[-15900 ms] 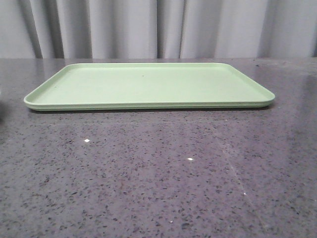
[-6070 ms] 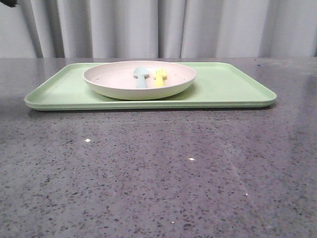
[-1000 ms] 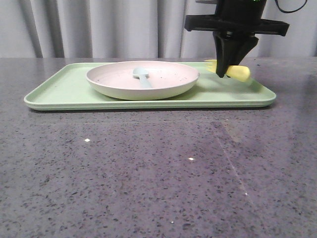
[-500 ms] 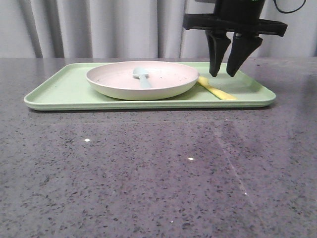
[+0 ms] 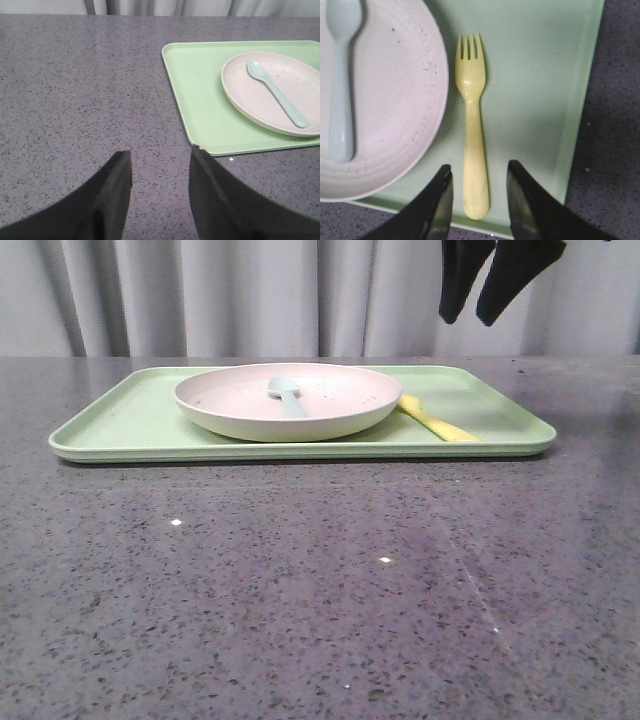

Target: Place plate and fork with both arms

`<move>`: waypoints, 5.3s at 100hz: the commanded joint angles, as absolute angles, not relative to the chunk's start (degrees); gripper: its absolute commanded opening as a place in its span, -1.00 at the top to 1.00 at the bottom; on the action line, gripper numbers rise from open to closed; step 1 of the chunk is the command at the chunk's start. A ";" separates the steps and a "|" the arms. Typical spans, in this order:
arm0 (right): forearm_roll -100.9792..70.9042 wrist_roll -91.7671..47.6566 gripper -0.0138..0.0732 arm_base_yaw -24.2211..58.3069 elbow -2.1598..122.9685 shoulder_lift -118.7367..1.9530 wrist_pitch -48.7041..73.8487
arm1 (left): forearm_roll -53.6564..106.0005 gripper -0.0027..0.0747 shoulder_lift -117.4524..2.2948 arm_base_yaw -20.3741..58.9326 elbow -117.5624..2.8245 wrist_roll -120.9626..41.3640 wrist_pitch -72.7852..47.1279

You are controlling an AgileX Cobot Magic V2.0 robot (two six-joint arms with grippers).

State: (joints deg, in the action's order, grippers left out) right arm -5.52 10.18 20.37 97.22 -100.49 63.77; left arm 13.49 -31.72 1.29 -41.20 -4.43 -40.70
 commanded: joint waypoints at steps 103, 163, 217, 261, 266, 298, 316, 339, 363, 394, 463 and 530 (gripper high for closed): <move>-2.11 9.55 0.84 20.14 43.84 -42.69 32.09 | 14.14 0.98 -31.90 1.21 -42.82 -4.32 -36.19; -2.11 9.55 0.84 20.14 31.30 -22.45 29.46 | 14.14 0.98 -25.10 1.21 -36.14 -4.43 -34.52; -2.11 9.55 0.84 20.14 30.18 -20.14 29.55 | 14.14 0.98 -19.04 1.21 -32.86 -4.43 -34.47; -2.11 9.55 0.84 20.14 30.18 -20.14 29.78 | 14.14 0.98 -19.04 1.21 -32.86 -4.43 -34.47; -2.11 9.55 0.84 20.14 30.18 -20.14 29.78 | 14.14 0.98 -19.04 1.21 -32.86 -4.43 -34.47; -2.11 9.55 0.84 20.14 30.18 -20.14 29.78 | 14.03 0.98 -19.04 1.21 -32.28 -4.43 -34.53; -2.11 9.55 0.84 20.14 30.18 -20.14 29.78 | 12.67 0.98 -18.77 1.21 -31.31 -4.43 -30.32; -2.11 9.55 0.84 20.14 30.18 -20.14 29.78 | 10.77 0.98 -14.55 1.21 -21.24 -4.43 -10.78; -2.11 9.55 0.84 20.14 30.18 -20.14 29.78 | 7.86 0.98 -7.72 1.21 -10.76 -4.30 -3.19; -2.11 9.55 0.84 20.14 30.18 -20.14 29.78 | 5.32 0.98 1.46 1.21 0.89 1.54 2.08; -2.11 9.55 0.84 20.14 30.18 -20.14 30.01 | 5.03 0.98 1.96 1.12 0.75 1.34 -2.09; 0.54 9.48 0.84 20.14 30.18 -20.14 30.02 | 5.03 0.98 1.96 1.12 0.75 1.34 -2.09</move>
State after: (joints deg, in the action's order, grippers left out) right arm -1.91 10.07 20.32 28.66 -19.79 34.00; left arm 4.98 0.19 1.29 0.00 0.92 -6.24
